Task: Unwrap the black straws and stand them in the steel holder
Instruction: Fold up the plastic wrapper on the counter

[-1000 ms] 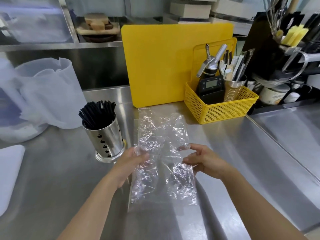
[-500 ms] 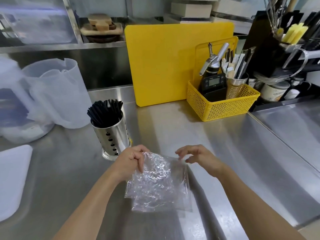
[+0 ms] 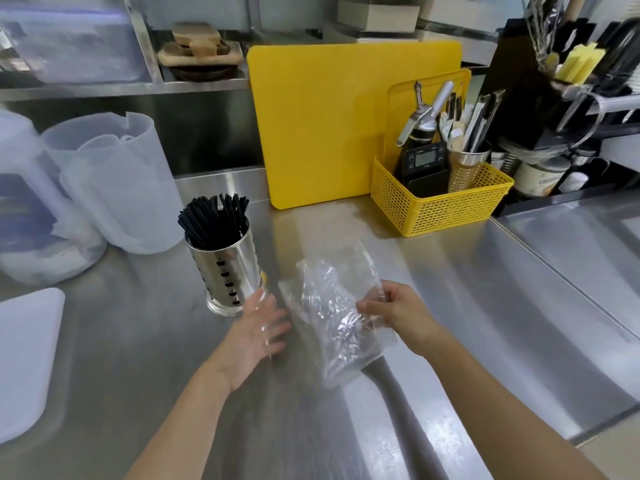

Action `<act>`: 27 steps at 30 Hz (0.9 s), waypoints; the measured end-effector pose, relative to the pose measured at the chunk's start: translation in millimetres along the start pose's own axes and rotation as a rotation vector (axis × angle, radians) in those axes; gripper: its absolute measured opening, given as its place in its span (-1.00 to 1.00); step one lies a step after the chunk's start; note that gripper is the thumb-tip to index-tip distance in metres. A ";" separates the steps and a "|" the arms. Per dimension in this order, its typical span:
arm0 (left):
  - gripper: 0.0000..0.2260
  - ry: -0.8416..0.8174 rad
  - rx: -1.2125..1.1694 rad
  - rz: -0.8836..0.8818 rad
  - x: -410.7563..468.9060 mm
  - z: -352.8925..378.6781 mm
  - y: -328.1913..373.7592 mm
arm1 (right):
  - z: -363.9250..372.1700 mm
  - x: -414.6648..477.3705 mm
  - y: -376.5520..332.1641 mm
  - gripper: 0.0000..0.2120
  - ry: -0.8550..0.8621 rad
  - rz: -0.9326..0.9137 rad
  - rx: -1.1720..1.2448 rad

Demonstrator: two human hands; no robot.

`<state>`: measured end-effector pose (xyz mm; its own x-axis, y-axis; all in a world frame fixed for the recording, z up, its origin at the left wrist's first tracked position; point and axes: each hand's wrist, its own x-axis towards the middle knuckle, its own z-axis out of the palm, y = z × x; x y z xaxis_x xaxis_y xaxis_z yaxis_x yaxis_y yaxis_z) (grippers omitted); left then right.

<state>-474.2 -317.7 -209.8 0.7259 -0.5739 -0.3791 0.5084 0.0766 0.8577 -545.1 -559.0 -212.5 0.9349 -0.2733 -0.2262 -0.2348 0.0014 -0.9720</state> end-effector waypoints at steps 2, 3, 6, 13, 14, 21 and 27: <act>0.16 -0.073 0.014 -0.064 -5.2 18.5 -10.8 | 5.9 -1.9 3.1 -0.82 0.010 0.011 0.049; 0.09 -0.098 0.026 -0.077 -7.9 30.3 -12.9 | 10.2 -5.0 3.9 -0.81 -0.002 0.006 0.043; -0.33 0.013 0.127 -0.033 -4.4 56.1 -15.6 | 14.6 -14.1 7.1 -0.81 -0.047 -0.017 0.043; -0.82 0.050 0.019 -0.075 6.2 66.5 -20.4 | -29.1 -36.0 16.5 -0.90 -0.154 0.031 0.232; -0.81 0.039 0.033 -0.065 8.2 72.4 -22.8 | -38.1 -39.6 19.6 -0.93 -0.160 0.051 0.254; -0.72 -0.142 0.135 0.094 24.6 146.4 -40.6 | -118.9 -69.8 41.6 -0.78 -0.175 0.118 0.410; -0.72 -0.264 0.215 0.148 40.1 239.9 -79.3 | -212.9 -94.1 69.9 -0.62 -0.099 0.086 0.525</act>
<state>-596.6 -542.4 -209.6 0.6255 -0.7620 -0.1673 0.2781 0.0175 0.9604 -706.1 -738.0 -245.8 0.9447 -0.1591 -0.2866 -0.1709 0.5071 -0.8448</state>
